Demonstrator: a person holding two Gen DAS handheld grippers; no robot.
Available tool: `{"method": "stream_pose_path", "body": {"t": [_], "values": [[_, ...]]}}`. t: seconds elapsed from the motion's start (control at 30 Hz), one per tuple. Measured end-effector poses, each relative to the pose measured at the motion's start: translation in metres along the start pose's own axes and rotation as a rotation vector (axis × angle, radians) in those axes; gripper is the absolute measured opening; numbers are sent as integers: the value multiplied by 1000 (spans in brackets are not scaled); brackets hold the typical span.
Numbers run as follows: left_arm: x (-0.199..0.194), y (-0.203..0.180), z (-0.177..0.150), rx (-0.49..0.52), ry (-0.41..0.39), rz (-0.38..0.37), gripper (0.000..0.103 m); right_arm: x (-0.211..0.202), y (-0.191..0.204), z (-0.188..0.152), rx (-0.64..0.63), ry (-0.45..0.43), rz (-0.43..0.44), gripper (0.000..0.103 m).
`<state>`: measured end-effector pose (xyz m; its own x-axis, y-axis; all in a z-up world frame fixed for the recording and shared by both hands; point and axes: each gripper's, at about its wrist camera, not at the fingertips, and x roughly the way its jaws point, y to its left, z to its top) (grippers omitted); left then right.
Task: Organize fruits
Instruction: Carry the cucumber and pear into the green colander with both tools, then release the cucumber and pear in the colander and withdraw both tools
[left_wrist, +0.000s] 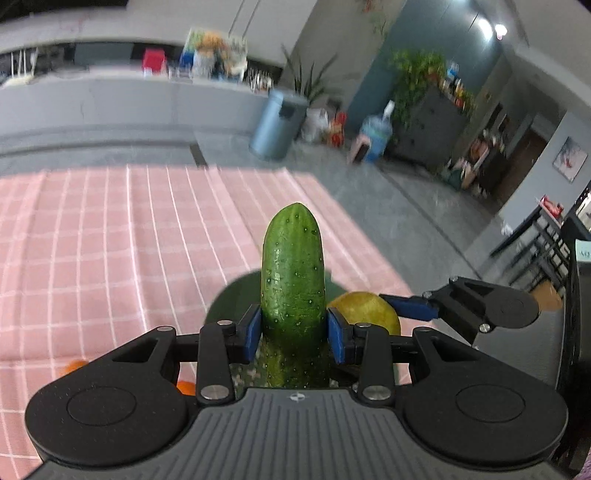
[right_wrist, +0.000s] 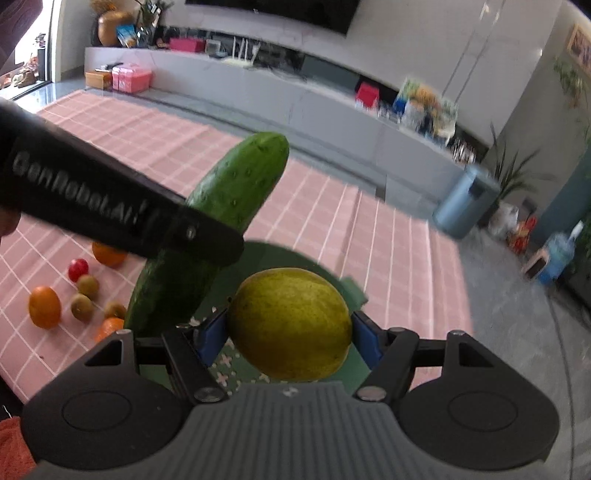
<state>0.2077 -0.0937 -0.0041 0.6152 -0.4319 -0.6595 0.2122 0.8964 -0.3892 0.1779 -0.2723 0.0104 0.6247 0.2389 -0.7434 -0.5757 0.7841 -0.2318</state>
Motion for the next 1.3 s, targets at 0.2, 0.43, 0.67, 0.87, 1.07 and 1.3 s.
{"method": "stream_pose_path", "body": {"t": [0.2,0.43,0.67,0.87,1.07,1.3], "values": [[25,9,-6,-14,104,13,42,39,4,-2,18,78,43,67],[37,18,-21,-13,172,46,42,67,8,-7,-7,153,82,67],[48,6,-19,53,201,83,43,83,8,-11,19,212,110,68],[47,1,-20,76,208,90,48,92,5,-15,65,241,128,67],[30,-2,-18,73,174,86,57,82,7,-12,17,251,77,74],[-13,-16,-22,125,101,122,59,41,9,-6,29,183,-12,86]]}}
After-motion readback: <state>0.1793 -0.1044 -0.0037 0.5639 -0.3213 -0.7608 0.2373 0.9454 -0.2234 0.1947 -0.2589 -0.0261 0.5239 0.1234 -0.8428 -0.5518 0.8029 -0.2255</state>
